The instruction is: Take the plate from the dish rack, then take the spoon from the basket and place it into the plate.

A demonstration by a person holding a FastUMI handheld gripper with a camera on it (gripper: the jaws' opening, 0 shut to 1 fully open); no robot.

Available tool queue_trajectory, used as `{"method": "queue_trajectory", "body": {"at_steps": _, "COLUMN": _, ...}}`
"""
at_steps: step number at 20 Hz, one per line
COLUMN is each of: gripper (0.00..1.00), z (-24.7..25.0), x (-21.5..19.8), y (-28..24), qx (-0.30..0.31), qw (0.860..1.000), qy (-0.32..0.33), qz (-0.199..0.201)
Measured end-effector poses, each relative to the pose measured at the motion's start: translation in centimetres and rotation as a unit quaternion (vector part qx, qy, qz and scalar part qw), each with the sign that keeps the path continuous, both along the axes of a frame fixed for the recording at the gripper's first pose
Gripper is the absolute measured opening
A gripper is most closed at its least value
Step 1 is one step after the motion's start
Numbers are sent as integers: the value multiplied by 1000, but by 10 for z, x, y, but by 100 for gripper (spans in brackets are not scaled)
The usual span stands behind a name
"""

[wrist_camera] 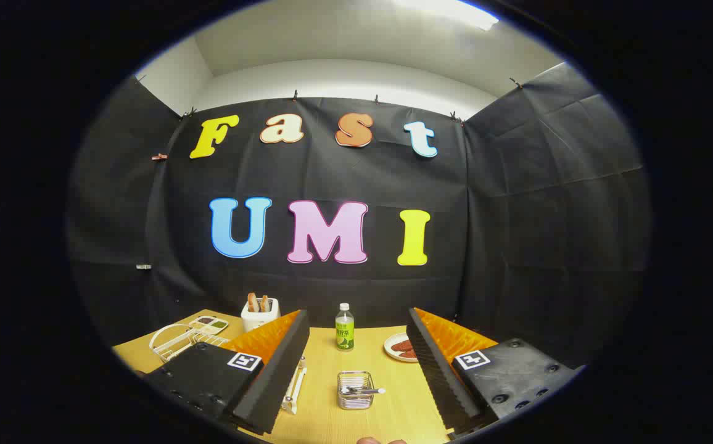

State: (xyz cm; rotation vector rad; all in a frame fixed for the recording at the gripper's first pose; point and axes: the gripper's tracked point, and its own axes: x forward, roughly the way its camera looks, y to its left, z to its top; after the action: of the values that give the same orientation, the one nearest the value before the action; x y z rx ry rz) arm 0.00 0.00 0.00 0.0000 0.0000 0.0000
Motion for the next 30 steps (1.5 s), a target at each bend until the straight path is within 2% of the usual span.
{"method": "queue_trajectory", "body": {"at_steps": 11, "gripper": 97, "z": 11, "x": 5, "y": 11, "qx": -14, "qw": 999, "qy": -15, "qz": 25}}
{"method": "queue_trajectory", "body": {"at_steps": 22, "gripper": 98, "z": -6, "x": 9, "y": 15, "qx": 4, "qw": 999, "qy": 17, "qz": 31}}
{"method": "queue_trajectory", "body": {"at_steps": 26, "gripper": 98, "z": -1, "x": 16, "y": 22, "qx": -2, "qw": 999, "qy": 32, "qz": 40}}
{"method": "queue_trajectory", "body": {"at_steps": 30, "gripper": 98, "z": -5, "x": 38, "y": 44, "qx": -9, "qw": 996, "qy": 57, "qz": 66}}
